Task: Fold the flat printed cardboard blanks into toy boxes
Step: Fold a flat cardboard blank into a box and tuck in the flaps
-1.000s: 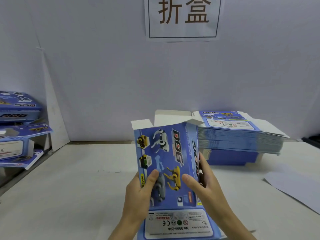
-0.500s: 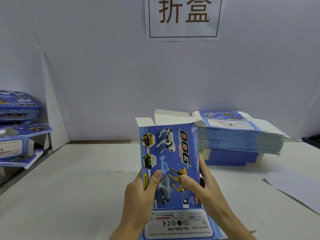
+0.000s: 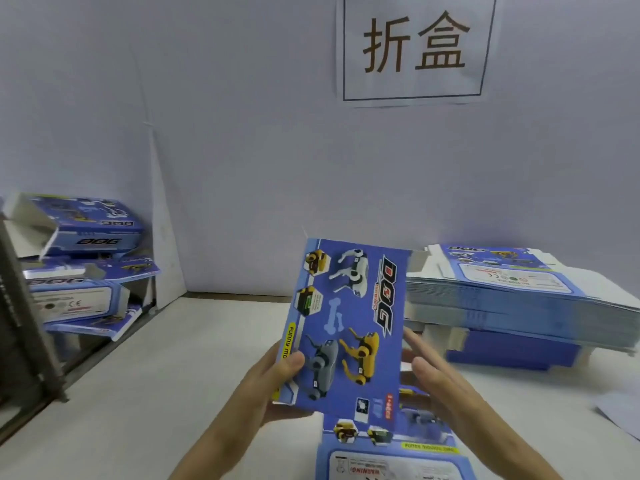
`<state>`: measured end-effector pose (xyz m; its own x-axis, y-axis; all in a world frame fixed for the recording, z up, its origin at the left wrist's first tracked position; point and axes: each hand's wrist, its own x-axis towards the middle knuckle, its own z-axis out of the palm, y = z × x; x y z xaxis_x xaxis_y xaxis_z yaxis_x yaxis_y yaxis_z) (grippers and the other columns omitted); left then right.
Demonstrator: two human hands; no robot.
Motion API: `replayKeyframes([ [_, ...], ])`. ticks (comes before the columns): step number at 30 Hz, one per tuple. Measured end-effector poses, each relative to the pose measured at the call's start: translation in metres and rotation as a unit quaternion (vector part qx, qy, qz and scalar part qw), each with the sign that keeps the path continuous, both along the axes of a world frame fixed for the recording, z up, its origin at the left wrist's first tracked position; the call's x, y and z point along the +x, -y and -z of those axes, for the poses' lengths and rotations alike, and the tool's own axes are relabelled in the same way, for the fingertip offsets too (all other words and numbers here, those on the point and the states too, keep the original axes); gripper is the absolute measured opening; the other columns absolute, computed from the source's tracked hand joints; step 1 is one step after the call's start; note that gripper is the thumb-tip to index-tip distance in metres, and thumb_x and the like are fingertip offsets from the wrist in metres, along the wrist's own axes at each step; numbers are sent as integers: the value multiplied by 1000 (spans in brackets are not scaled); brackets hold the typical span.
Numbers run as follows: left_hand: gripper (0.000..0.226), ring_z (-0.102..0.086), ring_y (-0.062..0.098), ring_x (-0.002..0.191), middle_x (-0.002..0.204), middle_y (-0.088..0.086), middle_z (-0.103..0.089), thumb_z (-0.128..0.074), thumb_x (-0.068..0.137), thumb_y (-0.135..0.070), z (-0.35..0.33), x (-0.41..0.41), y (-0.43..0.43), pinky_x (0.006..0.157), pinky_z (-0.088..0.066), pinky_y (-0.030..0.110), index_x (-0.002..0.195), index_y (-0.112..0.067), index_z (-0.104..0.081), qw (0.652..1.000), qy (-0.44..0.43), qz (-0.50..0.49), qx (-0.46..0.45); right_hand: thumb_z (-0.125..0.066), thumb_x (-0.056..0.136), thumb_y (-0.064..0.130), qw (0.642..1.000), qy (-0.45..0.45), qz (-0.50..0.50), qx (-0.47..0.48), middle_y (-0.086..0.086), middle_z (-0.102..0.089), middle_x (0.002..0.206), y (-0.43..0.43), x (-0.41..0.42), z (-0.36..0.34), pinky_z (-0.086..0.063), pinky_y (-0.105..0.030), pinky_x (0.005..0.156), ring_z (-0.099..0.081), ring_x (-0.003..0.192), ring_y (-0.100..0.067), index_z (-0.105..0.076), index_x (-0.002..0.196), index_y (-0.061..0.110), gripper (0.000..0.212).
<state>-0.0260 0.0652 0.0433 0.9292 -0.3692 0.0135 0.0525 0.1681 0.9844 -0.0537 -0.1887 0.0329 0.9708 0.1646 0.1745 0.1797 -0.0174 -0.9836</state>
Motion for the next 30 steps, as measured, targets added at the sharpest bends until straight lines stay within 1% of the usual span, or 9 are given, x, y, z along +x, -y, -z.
replayKeyframes([
  [5, 35, -70, 32, 73, 82, 17, -72, -72, 69, -45, -58, 63, -75, 60, -59, 41, 67, -10, -69, 948, -42, -220, -227, -51, 79, 58, 997, -28, -17, -75, 19, -69, 107, 11, 21, -7, -57, -32, 81, -70, 95, -17, -42, 132, 48, 55],
  [8, 54, -54, 35, 120, 142, 15, -46, -58, 86, -57, -125, 117, -121, 94, -47, 57, 123, -17, -55, 857, 42, -322, -400, -51, 89, 50, 994, -39, -8, -100, 13, -71, 104, 0, 33, 2, -54, -29, 76, -72, 87, -22, -47, 129, 44, 41],
  [9, 64, -44, 34, 130, 151, 10, -34, -52, 88, -62, -137, 127, -124, 100, -41, 59, 138, -24, -42, 860, 47, -322, -393, -50, 92, 41, 994, -41, -1, -106, 8, -72, 103, -4, 35, 5, -52, -34, 78, -71, 83, -25, -50, 128, 38, 37],
  [12, 44, -42, 20, 126, 151, 2, -37, -43, 97, -50, -116, 135, -87, 97, -39, 48, 137, -32, -41, 955, 70, -250, -145, -45, 87, 45, 989, -46, 15, -136, 7, -73, 103, -7, 37, 13, -50, -44, 88, -71, 85, -24, -57, 123, 33, 40],
  [14, 31, -45, 9, 118, 145, -1, -46, -47, 99, -32, -72, 126, -45, 93, -43, 30, 130, -29, -50, 972, 125, -160, 115, -41, 83, 69, 973, -26, 6, -229, 24, -67, 108, -5, 34, 13, -47, -30, 94, -66, 98, -5, -57, 120, 47, 46],
  [18, 42, -50, 10, 119, 136, 0, -55, -58, 94, -37, 12, 92, 26, 95, -40, 24, 133, -20, -56, 825, 258, 107, 491, -50, 95, 47, 859, 0, -25, -511, 26, -51, 120, 2, 37, 18, -35, -4, 87, -51, 110, 5, -55, 117, 45, 23],
  [22, 64, -44, 27, 125, 136, 10, -46, -64, 87, -49, 38, 74, 68, 101, -37, 35, 137, -14, -47, 759, 256, 202, 563, -56, 87, 50, 796, -64, -73, -598, 11, -37, 139, 11, 41, 25, -34, -26, 106, -40, 129, -14, -38, 141, 30, 60],
  [25, 84, -35, 24, 134, 149, 5, -35, -62, 83, -60, 42, 80, 78, 110, -29, 38, 148, -17, -29, 743, 250, 156, 601, -59, 83, 57, 803, -67, -79, -586, 10, -30, 149, 18, 41, 26, -34, -27, 107, -38, 130, -14, -33, 145, 30, 73],
  [30, 81, -45, 19, 121, 134, 6, -44, -69, 75, -62, 42, 90, 84, 99, -41, 32, 138, -17, -43, 744, 252, 126, 606, -58, 82, 58, 822, -65, -55, -563, 13, -20, 156, 19, 34, 32, -31, -30, 111, -31, 136, -12, -28, 148, 35, 76],
])
